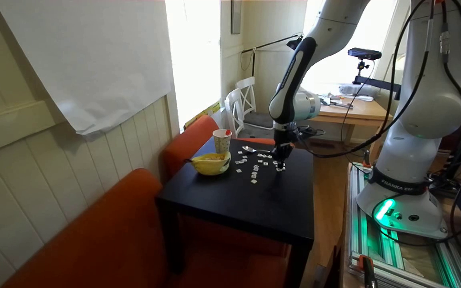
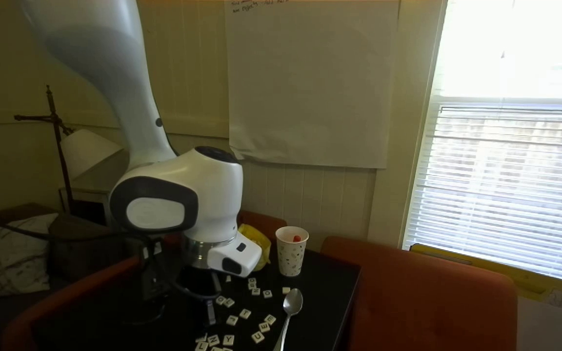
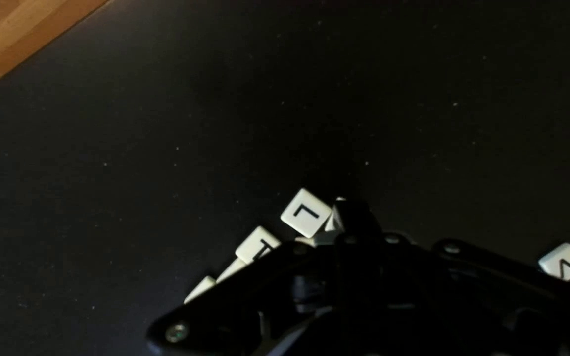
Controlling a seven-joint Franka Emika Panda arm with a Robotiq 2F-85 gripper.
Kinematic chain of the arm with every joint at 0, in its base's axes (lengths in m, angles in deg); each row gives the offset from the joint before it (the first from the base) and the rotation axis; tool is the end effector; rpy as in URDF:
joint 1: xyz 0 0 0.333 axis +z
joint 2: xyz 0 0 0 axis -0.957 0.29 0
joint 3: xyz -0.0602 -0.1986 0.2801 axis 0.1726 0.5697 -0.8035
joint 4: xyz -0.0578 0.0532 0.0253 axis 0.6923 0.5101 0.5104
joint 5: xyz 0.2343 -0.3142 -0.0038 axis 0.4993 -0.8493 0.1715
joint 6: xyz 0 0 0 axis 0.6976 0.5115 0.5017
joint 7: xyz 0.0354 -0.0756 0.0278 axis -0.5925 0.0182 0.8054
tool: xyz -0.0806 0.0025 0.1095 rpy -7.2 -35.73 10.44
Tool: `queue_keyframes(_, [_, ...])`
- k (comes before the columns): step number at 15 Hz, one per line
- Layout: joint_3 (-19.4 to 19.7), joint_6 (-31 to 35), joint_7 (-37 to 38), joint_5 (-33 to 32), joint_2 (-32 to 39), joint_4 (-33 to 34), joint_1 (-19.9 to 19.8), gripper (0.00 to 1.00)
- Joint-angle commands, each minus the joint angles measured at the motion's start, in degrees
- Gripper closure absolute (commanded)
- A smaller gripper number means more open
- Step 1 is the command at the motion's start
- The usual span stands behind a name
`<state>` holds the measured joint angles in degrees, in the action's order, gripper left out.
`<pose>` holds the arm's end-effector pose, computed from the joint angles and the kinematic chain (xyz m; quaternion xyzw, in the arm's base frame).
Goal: Move three letters and place them next to the spoon
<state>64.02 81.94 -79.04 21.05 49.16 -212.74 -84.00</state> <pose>0.3706 -0.1230 0.1541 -0.9760 0.2093 0.0376 0.0472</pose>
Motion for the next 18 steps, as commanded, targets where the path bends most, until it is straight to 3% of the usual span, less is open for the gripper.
queue_keyframes(1, [-0.9,0.6,-2.1,1.7,1.4,0.7,-1.3,0.99])
queue_keyframes(13, [-2.9,0.4,-1.4,3.3,4.7,3.4,-1.4,0.99])
queue_keyframes(18, [-2.0,1.6,1.3,2.0,6.7,5.6,-0.5,0.99])
